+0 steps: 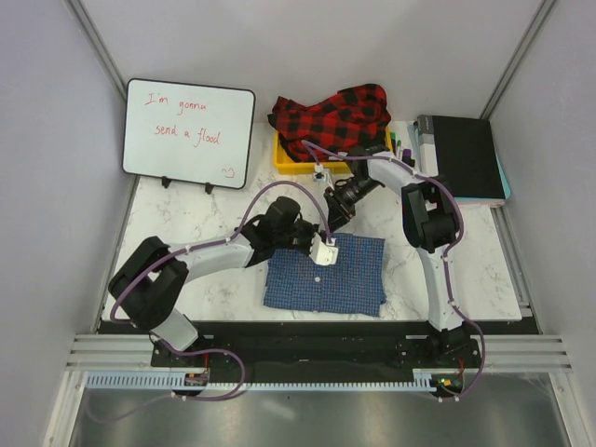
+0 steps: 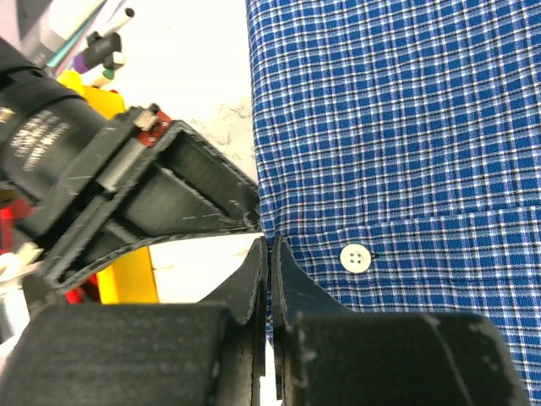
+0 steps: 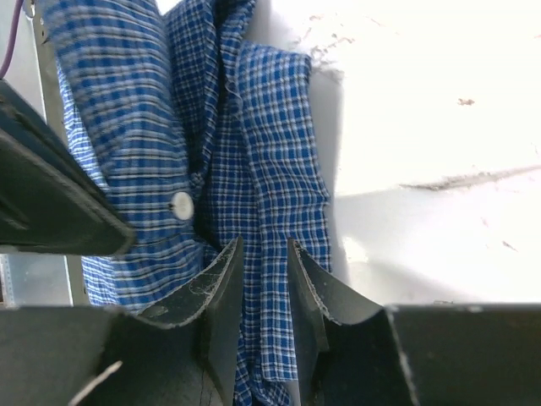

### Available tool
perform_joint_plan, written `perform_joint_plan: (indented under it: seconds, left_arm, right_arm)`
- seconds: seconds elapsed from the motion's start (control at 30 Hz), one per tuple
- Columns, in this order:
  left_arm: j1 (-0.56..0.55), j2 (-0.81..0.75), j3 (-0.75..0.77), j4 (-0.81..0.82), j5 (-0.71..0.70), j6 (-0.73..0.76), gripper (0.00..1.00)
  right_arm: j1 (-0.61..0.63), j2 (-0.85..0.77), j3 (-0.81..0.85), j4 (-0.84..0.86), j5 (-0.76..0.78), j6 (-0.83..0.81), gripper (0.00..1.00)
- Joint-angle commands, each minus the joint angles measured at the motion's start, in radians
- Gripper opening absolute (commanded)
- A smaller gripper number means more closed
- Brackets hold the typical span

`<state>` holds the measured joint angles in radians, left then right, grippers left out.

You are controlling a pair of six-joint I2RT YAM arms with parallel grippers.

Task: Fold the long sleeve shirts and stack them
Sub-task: Fold the shirt

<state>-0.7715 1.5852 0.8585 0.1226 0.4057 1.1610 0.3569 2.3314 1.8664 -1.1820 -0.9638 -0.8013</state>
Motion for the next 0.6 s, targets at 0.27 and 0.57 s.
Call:
perform_joint_plan:
  seconds: [0.27, 0.57]
  left_arm:
    - [0.024, 0.048, 0.076, 0.109, -0.01, 0.045, 0.02]
    - [0.057, 0.176, 0.103, 0.138, -0.054, 0.066, 0.06]
  right_arm:
    - [0.01, 0.118, -0.01, -0.033, 0.011, -0.041, 0.33]
    - [-0.015, 0.108, 0.074, -0.042, 0.052, -0.033, 0.35]
